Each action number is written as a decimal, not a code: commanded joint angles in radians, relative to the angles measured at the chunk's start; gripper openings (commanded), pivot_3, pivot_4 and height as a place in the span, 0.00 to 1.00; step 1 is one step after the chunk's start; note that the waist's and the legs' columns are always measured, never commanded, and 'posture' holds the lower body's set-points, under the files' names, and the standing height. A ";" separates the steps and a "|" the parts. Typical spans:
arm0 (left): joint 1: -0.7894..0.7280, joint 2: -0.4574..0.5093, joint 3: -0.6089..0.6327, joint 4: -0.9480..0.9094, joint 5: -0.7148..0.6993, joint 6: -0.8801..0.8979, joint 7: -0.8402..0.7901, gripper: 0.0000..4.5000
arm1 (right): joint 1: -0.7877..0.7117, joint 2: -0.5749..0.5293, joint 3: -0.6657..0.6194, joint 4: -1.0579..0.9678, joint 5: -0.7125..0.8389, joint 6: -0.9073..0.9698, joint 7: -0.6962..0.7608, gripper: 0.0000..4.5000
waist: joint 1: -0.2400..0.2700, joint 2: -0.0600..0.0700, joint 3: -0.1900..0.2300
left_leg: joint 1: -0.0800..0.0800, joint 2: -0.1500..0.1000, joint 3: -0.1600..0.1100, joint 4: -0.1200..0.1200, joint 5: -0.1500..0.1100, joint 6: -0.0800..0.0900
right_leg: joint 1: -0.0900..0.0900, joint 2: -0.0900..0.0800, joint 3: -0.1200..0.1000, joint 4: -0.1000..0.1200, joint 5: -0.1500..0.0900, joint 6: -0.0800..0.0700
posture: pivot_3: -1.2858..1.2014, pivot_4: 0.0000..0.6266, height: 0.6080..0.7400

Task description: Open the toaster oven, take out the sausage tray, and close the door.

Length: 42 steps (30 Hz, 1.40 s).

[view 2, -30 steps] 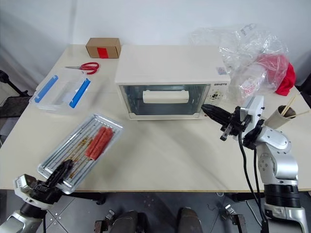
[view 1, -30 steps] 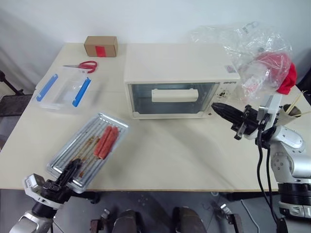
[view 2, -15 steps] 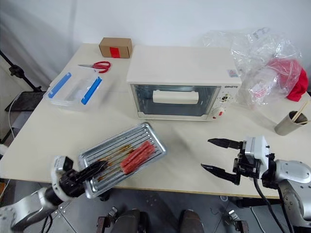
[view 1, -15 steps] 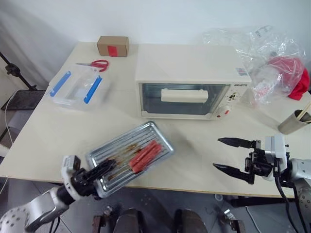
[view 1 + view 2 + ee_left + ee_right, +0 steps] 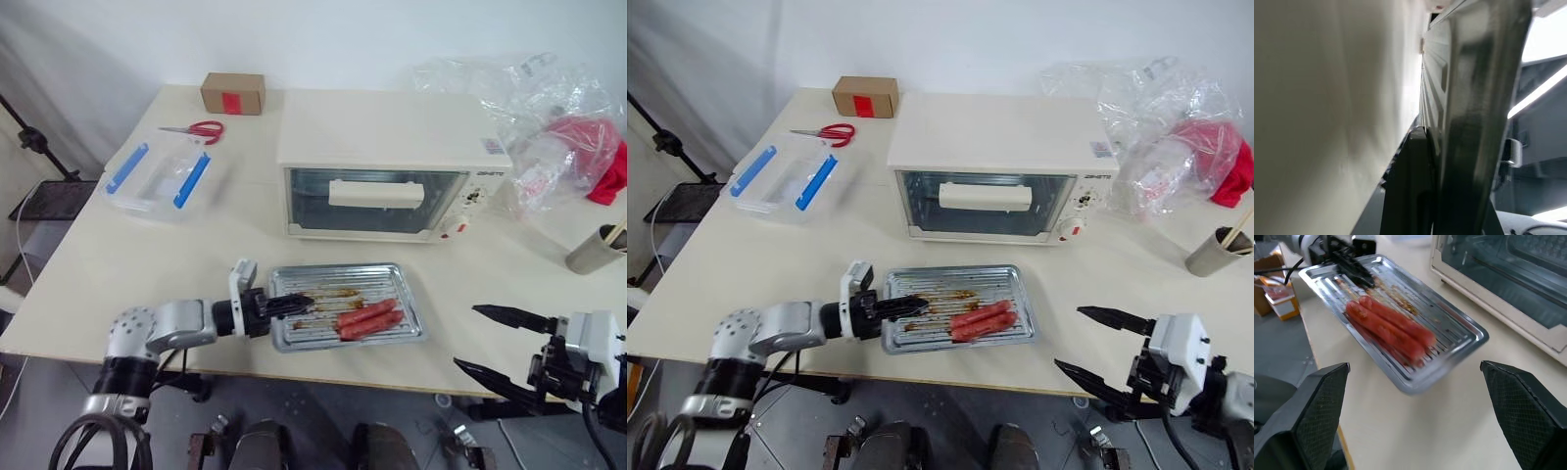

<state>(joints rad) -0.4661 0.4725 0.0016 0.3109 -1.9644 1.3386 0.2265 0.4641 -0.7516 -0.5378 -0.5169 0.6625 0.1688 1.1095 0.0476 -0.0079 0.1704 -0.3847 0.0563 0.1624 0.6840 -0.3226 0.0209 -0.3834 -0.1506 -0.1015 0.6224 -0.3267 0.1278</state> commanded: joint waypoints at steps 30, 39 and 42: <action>0.012 0.220 -0.140 -0.438 0.869 -0.192 -0.729 0.98 | 0.008 0.013 0.001 -0.044 0.011 0.006 -0.017 1.00 | -0.023 -0.001 0.001 | -0.004 -0.009 -0.015 -0.004 0.001 0.002 | 0.008 0.005 0.016 -0.012 0.001 0.002 | 0.52 0.24 1.00; 0.330 0.416 0.059 -0.466 1.174 -0.760 -1.217 0.99 | -0.071 -0.035 -0.018 0.160 -0.003 -0.060 0.137 1.00 | -0.045 0.000 0.001 | -0.001 -0.006 -0.010 -0.016 0.003 -0.002 | 0.003 0.004 0.017 -0.016 0.001 0.002 | 0.52 0.24 1.00; 0.431 0.405 0.156 -0.430 1.311 -1.016 -1.261 0.99 | -0.113 -0.060 -0.014 0.224 -0.016 -0.098 0.191 1.00 | -0.046 0.001 0.002 | -0.001 -0.006 -0.010 -0.019 0.003 -0.002 | 0.001 0.002 0.017 -0.016 0.001 0.002 | 0.52 0.24 1.00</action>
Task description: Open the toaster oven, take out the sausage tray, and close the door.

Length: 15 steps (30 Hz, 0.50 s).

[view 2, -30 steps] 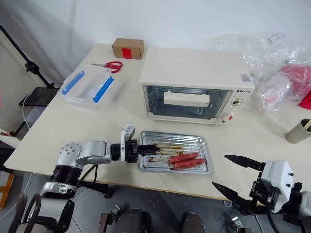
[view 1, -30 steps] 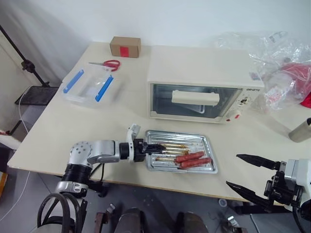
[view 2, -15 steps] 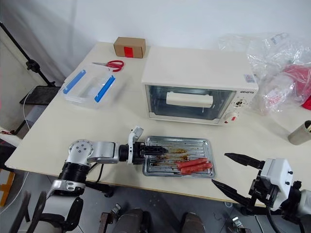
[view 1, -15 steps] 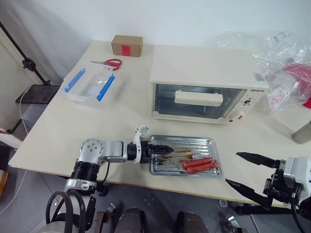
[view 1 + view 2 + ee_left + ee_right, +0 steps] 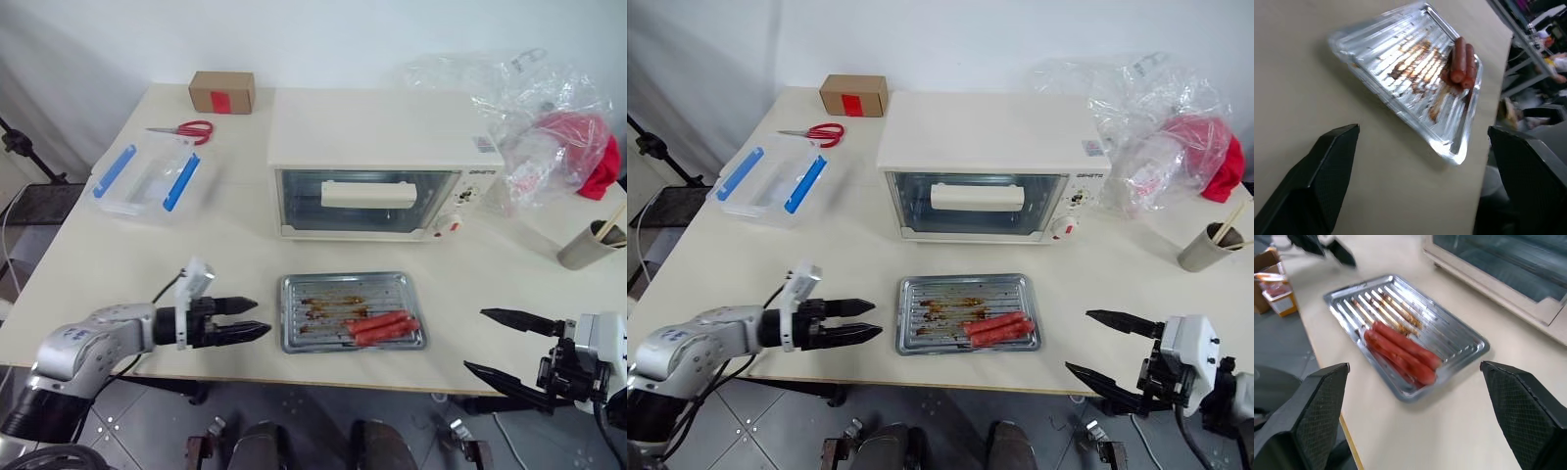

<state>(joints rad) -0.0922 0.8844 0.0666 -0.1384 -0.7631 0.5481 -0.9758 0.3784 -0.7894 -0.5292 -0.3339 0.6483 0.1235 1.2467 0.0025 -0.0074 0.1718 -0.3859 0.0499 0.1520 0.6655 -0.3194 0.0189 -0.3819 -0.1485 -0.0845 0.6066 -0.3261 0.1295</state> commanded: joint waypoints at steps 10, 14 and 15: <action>0.163 -0.020 0.255 0.156 0.323 -0.650 -0.130 0.99 | -0.141 -0.055 -0.025 0.189 -0.043 -0.166 0.142 1.00 | -0.001 0.000 0.000 | -0.001 0.000 0.002 0.001 -0.001 0.002 | -0.001 -0.001 -0.007 0.002 0.000 0.001 | 0.52 0.24 1.00; 0.124 -0.054 0.268 0.202 0.355 -0.688 -0.069 0.99 | -0.109 -0.043 -0.035 0.185 -0.043 -0.200 0.164 1.00 | 0.000 0.000 0.000 | -0.001 0.001 0.002 0.001 -0.001 0.002 | -0.001 -0.002 -0.011 0.006 0.001 0.002 | 0.52 0.24 1.00; 0.141 -0.053 0.268 0.196 0.343 -0.671 -0.085 0.99 | -0.114 -0.039 -0.037 0.190 -0.042 -0.200 0.152 1.00 | 0.000 0.000 0.000 | -0.001 0.001 0.002 0.001 -0.001 0.002 | 0.000 -0.002 -0.013 0.006 0.002 0.003 | 0.52 0.24 1.00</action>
